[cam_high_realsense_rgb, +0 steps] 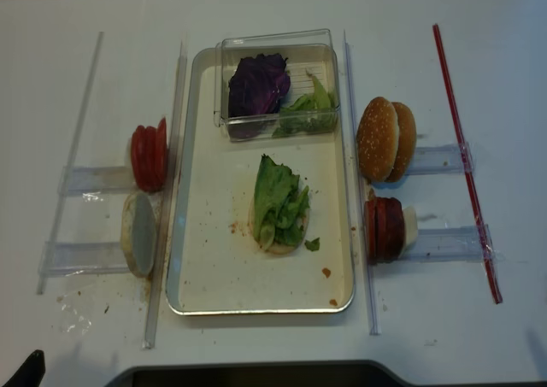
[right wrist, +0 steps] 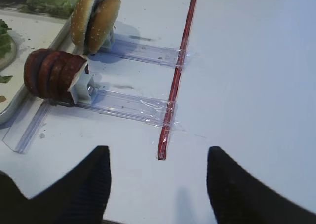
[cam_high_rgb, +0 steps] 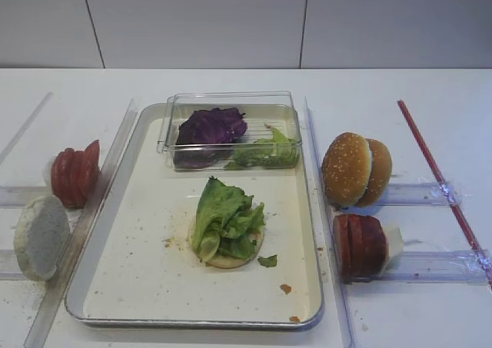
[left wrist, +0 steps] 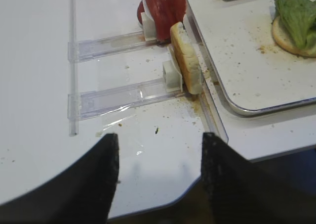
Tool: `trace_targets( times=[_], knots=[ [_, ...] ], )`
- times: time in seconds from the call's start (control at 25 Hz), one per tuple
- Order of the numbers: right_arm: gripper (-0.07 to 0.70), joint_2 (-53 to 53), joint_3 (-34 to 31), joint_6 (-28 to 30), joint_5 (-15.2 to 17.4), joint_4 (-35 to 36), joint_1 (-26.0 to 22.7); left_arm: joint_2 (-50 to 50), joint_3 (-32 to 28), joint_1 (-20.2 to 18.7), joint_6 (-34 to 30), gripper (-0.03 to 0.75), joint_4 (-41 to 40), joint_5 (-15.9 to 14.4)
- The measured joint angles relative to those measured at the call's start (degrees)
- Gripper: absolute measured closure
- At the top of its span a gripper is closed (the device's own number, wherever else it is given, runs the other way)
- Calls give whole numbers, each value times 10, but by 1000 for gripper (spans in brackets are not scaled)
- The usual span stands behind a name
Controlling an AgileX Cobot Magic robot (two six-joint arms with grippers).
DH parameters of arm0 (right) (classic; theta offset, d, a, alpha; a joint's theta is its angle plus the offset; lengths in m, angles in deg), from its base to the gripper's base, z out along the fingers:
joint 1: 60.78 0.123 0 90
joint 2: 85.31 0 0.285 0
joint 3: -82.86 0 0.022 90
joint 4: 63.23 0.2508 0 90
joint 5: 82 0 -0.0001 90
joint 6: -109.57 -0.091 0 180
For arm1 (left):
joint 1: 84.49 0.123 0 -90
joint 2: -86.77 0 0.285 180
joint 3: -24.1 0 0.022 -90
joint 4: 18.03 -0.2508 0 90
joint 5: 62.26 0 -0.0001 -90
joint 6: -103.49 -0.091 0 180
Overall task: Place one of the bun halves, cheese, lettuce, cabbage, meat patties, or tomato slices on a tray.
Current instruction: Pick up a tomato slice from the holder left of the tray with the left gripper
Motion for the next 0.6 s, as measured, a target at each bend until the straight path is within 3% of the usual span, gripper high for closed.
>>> trace_targets(
  times=[0.6],
  knots=[
    [176, 0, 0, 0, 0, 0, 0, 0, 0, 0, 0, 357, 0, 0]
  ],
)
